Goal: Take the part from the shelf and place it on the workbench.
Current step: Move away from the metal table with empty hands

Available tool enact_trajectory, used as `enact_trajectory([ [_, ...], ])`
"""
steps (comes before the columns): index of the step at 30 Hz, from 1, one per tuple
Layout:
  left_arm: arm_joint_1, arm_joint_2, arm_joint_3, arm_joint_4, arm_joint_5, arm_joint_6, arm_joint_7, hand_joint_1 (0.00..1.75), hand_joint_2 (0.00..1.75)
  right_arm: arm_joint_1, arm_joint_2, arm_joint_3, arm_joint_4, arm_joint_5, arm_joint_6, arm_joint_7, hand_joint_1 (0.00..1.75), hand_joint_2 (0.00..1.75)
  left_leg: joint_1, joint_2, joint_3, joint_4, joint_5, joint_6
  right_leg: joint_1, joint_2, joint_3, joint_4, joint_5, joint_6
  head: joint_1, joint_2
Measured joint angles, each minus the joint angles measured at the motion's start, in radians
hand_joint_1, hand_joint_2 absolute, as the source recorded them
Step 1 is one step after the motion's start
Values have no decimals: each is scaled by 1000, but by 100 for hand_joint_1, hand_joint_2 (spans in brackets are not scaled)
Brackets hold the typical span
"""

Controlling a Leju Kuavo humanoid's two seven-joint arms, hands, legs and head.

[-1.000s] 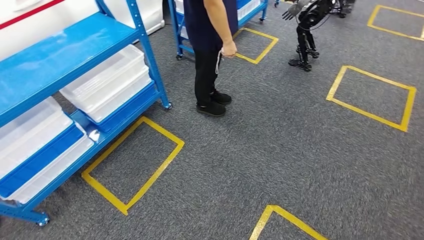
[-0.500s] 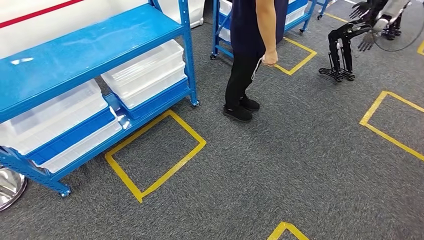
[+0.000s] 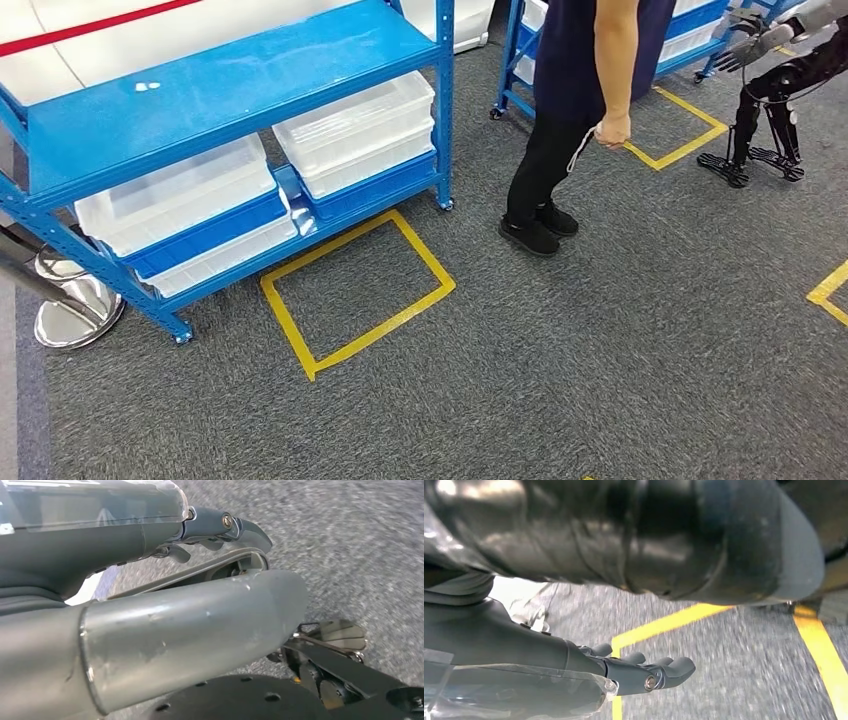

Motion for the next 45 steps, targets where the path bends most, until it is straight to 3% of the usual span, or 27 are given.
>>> enact_trajectory([
  [1,2,0,0,0,0,0,0,0,0,-1,0,0,0,0,0,0,0,0,-2,10,33,-66,39,6,1,-12,6,0,-4,1,0,0],
  [3,1,1,0,0,0,0,0,0,0,-1,1,0,0,0,0,1,0,0,-11,48,97,-195,88,22,4,-33,15,-1,-12,8,0,0],
  [5,-1,2,0,0,0,0,0,0,0,-3,1,0,0,0,0,1,0,0,-21,65,116,-239,92,34,6,-52,21,-3,-16,18,0,0],
  [7,2,2,0,0,0,0,0,0,0,-10,1,0,0,1,0,1,0,0,-20,44,120,-251,98,43,5,-64,31,-8,-19,29,0,0],
  [8,4,1,0,0,0,0,0,0,0,-12,1,0,0,1,0,1,0,0,-16,35,127,-261,103,49,5,-52,35,-3,-26,34,0,0],
  [10,4,0,0,0,0,0,0,0,0,-10,1,0,0,1,0,1,0,0,-8,17,142,-279,112,60,4,0,10,59,-65,41,1,0],
  [11,2,0,0,0,0,0,0,0,0,-9,1,0,0,1,0,1,0,0,-9,7,143,-282,113,63,3,27,-22,118,-93,43,1,0],
  [13,-1,0,-1,0,0,0,0,0,0,-7,0,0,0,1,0,2,0,0,-9,-17,142,-281,113,66,2,47,-90,235,-132,45,1,0],
  [14,-1,0,-1,0,0,0,0,0,0,-7,0,0,0,1,0,2,0,0,-9,-31,144,-280,112,66,1,49,-108,255,-123,47,0,0],
  [15,-1,0,-1,0,0,0,0,0,0,-6,0,0,0,1,0,2,0,0,-9,-45,146,-279,110,65,0,51,-107,237,-95,48,1,0],
  [16,0,0,-1,0,0,0,0,0,0,-5,0,0,0,1,0,2,0,0,-8,-60,148,-276,108,62,-3,59,-88,183,-52,49,1,0],
  [18,0,-1,-1,0,0,-1,0,0,0,-1,0,0,0,1,0,2,0,0,-7,-86,144,-264,100,52,-9,101,-42,59,13,46,1,0],
  [20,-1,-1,-1,0,0,-1,0,0,0,0,-1,-1,0,1,-1,4,0,0,-7,-105,135,-254,94,39,-8,127,-24,6,25,40,1,0],
  [22,1,0,-1,0,3,-2,-1,0,0,-4,0,-1,0,-2,-7,2,0,0,-6,-118,131,-255,93,26,-6,114,-22,2,24,30,1,0],
  [23,2,0,-1,0,5,-2,-2,0,0,-5,0,-2,0,-5,-11,0,0,0,-6,-109,129,-250,89,21,-8,106,-19,-3,25,22,0,0],
  [25,2,1,-1,0,8,-3,-3,0,0,-3,0,-4,-1,-10,-19,-6,0,0,-5,-64,102,-190,54,11,-11,88,-11,-13,23,8,-1,0],
  [27,-2,0,-1,0,8,-3,-5,0,0,1,0,-7,-1,-11,-20,-7,0,0,-2,-19,35,-60,-3,2,-8,71,-5,-15,14,1,-2,0],
  [28,-2,0,-1,0,8,-4,-5,0,0,2,0,-9,-1,-11,-19,-8,0,0,0,-10,2,0,-20,-2,-6,62,-1,-15,10,1,-2,0],
  [29,-1,0,-1,0,8,-4,-5,0,0,3,0,-10,-1,-11,-19,-8,0,0,2,-6,-17,31,-20,-4,-5,55,5,-15,4,2,-2,0],
  [30,1,0,-1,0,7,-4,-4,0,0,4,0,-12,-1,-11,-18,-8,0,0,2,-4,-15,21,1,-3,-5,50,13,-15,-2,4,-2,0],
  [32,5,0,-1,0,7,-5,-4,0,0,3,0,-15,-1,-11,-18,-8,0,0,0,-1,39,-103,78,5,-5,42,32,-15,-15,9,-2,0],
  [33,5,0,-1,0,7,-5,-3,0,0,3,0,-16,-1,-11,-18,-8,0,0,-3,2,72,-169,102,13,-4,39,40,-15,-22,13,-2,0],
  [35,3,1,-1,0,6,-5,-2,0,0,1,1,-18,-1,-11,-15,-8,0,0,-11,6,110,-240,107,29,-5,34,52,-21,-33,25,-2,0],
  [38,6,1,7,0,51,-4,-12,0,0,-4,2,-23,-1,-24,-15,-10,0,0,-14,3,141,-266,89,51,-7,32,71,-4,-25,45,-1,0],
  [40,8,-2,43,0,138,-2,-36,0,0,-6,5,-38,-1,-50,-27,-15,0,0,-10,0,174,-283,83,65,-6,38,36,71,-29,50,-1,0],
  [43,7,-9,101,-1,191,6,-61,0,0,-3,15,-66,-1,-78,-46,-24,0,0,-9,-2,209,-289,58,72,-6,49,-94,233,-92,56,0,0],
  [45,11,-13,119,-1,195,8,-65,0,0,1,19,-78,-1,-83,-50,-25,0,0,-9,-7,238,-289,33,70,-6,49,-151,254,-126,59,0,0],
])
